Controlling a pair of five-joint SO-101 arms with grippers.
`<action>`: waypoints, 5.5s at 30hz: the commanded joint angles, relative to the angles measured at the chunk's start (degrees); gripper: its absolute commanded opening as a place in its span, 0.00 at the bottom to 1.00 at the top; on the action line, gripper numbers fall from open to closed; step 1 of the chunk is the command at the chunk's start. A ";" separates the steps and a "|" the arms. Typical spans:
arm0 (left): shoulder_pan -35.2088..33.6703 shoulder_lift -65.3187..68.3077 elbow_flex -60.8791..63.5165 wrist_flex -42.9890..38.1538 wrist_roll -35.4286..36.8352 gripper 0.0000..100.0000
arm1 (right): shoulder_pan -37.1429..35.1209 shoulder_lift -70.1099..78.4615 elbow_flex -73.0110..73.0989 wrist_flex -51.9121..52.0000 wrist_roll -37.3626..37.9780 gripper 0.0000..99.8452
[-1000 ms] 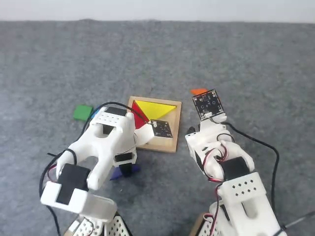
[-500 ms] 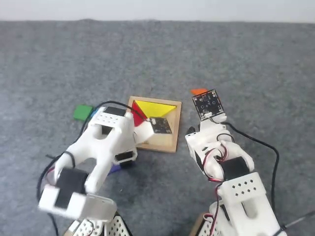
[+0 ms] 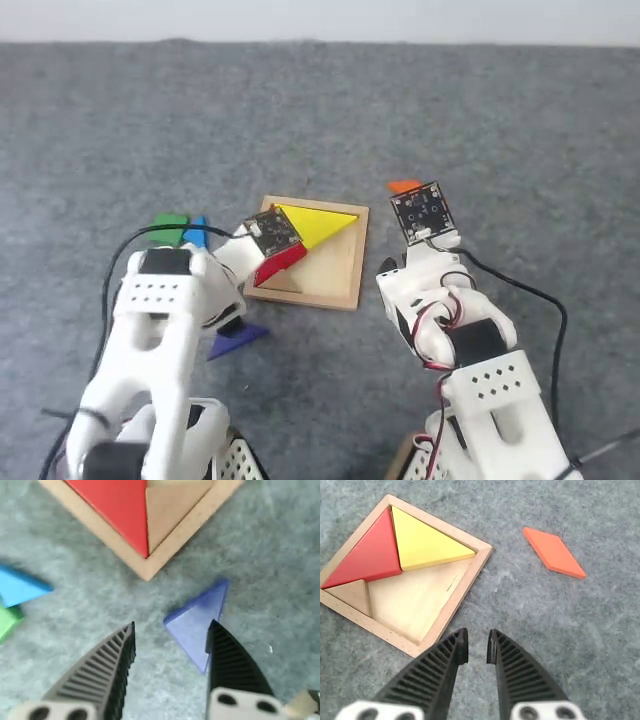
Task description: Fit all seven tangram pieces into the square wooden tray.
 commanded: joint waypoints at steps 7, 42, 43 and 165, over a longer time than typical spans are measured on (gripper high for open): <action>1.67 15.12 -2.68 -4.75 -1.32 0.22 | 0.92 0.04 -2.11 -1.19 -0.09 0.09; 2.20 34.99 -16.57 6.15 1.67 0.22 | 0.92 0.04 -2.11 -1.27 -0.09 0.09; 2.11 34.64 -16.48 6.07 1.67 0.22 | 0.92 0.04 -2.11 -1.27 -0.09 0.09; 9.93 27.52 -13.05 -2.02 8.97 0.27 | 1.01 0.04 -2.11 -0.84 -0.44 0.09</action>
